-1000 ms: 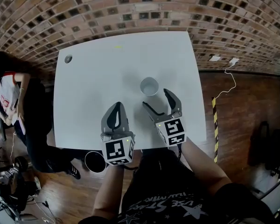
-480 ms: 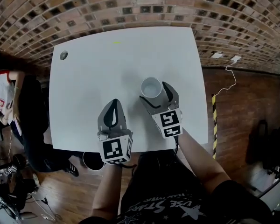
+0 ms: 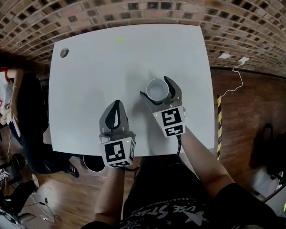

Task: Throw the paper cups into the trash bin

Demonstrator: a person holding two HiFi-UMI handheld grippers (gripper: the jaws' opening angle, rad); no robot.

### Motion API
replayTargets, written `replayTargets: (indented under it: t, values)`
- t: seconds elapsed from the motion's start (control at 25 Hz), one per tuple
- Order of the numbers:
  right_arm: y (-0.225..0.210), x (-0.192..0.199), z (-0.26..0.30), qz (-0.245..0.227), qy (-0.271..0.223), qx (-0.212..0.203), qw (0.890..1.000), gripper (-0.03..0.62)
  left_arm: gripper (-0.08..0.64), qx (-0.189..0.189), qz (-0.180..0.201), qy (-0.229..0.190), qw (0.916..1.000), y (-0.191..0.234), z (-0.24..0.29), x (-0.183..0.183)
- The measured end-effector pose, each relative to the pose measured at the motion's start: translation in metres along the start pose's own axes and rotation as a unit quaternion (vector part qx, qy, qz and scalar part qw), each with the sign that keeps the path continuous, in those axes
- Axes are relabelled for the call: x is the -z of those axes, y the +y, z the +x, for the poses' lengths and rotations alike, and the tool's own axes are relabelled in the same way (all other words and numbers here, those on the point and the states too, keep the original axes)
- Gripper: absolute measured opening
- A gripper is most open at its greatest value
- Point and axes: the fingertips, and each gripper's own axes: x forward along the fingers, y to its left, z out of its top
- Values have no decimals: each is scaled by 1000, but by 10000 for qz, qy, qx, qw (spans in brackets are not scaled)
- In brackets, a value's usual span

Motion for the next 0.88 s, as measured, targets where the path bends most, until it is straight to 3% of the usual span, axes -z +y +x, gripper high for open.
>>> replayTargets:
  t: [0.12,0.36,0.88]
  values:
    - [1,-1,1,-38,12,0,10000,431,5,-14,-19,19,10000,0,-1,1]
    - [-2,-1,-2,-39,-37,94,9999,357,5,-15,-7,20,10000,-2,-1,4]
    - [-4,0,-5,-76,2,121,9999,350,5,-214,75,-118,9997,8,-8,2]
